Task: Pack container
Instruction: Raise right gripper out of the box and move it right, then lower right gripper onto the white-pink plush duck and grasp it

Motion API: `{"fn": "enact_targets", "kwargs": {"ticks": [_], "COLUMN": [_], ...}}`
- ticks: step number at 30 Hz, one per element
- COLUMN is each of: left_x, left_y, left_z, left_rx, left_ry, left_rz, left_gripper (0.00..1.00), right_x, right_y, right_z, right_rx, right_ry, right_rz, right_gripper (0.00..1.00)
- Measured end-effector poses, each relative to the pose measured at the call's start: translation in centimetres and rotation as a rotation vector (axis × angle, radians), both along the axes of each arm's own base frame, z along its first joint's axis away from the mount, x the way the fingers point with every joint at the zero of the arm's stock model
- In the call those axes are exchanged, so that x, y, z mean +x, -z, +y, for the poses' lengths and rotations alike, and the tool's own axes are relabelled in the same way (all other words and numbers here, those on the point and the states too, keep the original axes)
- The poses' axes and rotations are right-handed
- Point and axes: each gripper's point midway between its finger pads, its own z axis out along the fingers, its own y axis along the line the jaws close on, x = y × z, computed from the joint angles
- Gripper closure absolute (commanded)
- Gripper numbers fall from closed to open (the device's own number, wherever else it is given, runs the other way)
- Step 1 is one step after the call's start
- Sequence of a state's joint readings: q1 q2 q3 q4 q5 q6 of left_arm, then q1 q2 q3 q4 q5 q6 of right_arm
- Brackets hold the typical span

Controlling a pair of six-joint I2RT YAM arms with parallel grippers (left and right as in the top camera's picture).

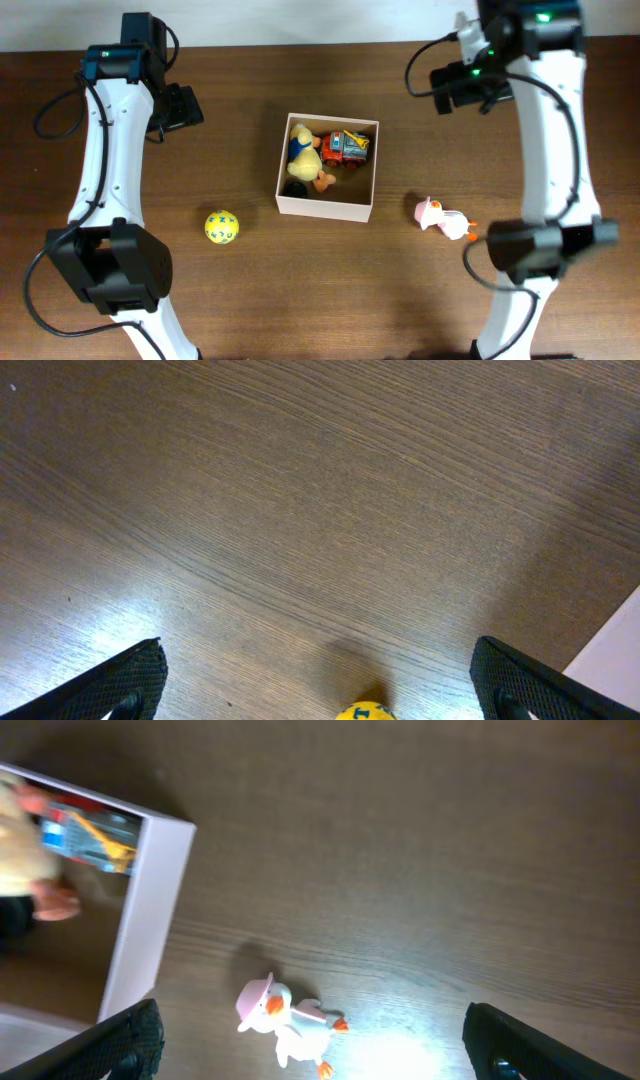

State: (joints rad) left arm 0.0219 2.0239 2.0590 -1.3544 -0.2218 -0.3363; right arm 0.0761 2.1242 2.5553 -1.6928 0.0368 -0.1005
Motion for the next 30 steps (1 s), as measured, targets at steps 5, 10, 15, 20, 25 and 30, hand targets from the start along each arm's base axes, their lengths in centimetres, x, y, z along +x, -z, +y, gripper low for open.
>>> {"fn": "enact_targets", "kwargs": {"ticks": [5, 10, 15, 20, 25, 30], "left_x": [0.0, 0.0, 0.0, 0.0, 0.0, 0.0], "left_y": [0.0, 0.0, 0.0, 0.0, 0.0, 0.0], "left_z": [0.0, 0.0, 0.0, 0.0, 0.0, 0.0], "left_rx": [0.0, 0.0, 0.0, 0.0, 0.0, 0.0], "left_ry": [0.0, 0.0, 0.0, 0.0, 0.0, 0.0], "left_rz": [0.0, 0.0, 0.0, 0.0, 0.0, 0.0], "left_gripper": [0.01, 0.01, 0.01, 0.01, 0.01, 0.01], "right_x": [-4.4, -11.8, -15.8, -15.6, -15.7, -16.7], "right_y": [-7.6, -9.9, -3.0, 4.7, 10.6, 15.7], "right_z": [-0.5, -2.9, -5.0, -5.2, -3.9, -3.1], "right_rx": [0.02, 0.018, -0.003, -0.002, 0.044, 0.077], "right_ry": [0.02, 0.084, 0.154, 0.098, -0.053, -0.163], "right_rz": [-0.18, -0.216, 0.016, 0.184, 0.245, 0.274], "right_gripper": [0.01, 0.01, 0.01, 0.01, 0.01, 0.01]}}
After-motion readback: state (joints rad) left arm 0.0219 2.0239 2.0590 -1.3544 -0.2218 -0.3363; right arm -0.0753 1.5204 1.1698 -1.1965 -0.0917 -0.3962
